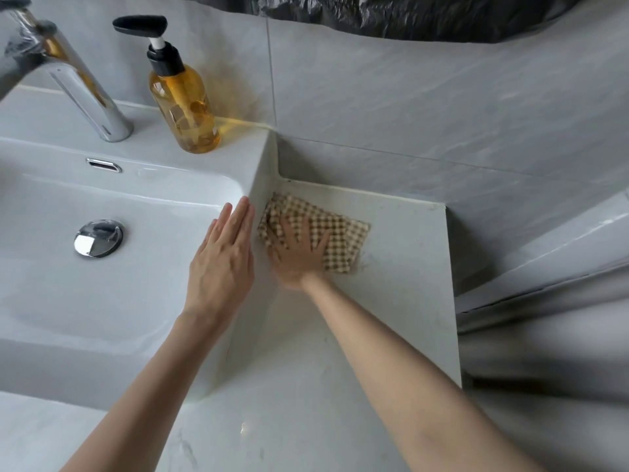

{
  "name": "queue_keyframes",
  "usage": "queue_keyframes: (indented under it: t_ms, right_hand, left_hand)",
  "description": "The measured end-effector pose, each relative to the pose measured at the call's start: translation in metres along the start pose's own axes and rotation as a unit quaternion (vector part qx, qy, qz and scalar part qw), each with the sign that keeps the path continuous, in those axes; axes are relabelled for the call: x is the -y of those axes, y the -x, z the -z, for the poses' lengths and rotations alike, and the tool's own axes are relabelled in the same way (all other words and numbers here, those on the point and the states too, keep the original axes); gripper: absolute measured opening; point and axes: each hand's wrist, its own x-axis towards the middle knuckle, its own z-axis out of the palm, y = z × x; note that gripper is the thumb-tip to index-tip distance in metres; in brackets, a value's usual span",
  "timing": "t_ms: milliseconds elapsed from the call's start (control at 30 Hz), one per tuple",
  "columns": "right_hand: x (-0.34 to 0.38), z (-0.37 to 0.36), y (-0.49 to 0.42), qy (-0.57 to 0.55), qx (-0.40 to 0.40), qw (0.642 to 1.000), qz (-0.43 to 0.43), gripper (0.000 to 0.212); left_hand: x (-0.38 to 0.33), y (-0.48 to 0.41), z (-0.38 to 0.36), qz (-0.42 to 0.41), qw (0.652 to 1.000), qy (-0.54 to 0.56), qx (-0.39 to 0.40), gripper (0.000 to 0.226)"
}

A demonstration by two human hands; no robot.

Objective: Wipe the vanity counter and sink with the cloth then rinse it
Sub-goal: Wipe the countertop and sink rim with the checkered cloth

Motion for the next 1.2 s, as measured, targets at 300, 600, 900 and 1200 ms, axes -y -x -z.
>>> queue_keyframes:
  t_ms: [300, 600, 900, 1200]
  right_hand:
    - [-0.133, 0.02, 0.044, -0.021, -0.034, 0.997, -0.068, 0.046]
    - [-0.043, -0.024, 0.083, -0.026, -0.018, 0.999, -0.043, 0.05]
    - [-0.042, -0.046, 0.14, 0.063, 0.018, 0.988, 0.141, 0.051]
    - [-0.041, -0.028, 0.115, -0.013, 0.015, 1.0, -0.015, 0.047]
  left_hand:
    - [-0.002, 0.001, 0.003, 0.006, 1.0, 0.007, 0.001, 0.05]
    - [-0.002, 0.031, 0.022, 0.026, 0.999, 0.017, -0.004, 0.05]
    - [0.002, 0.104, 0.029, 0.039, 0.999, -0.005, 0.015, 0.053]
    - [-0.007, 0.138, 0.034, 0.034, 0.999, -0.034, 0.01, 0.051]
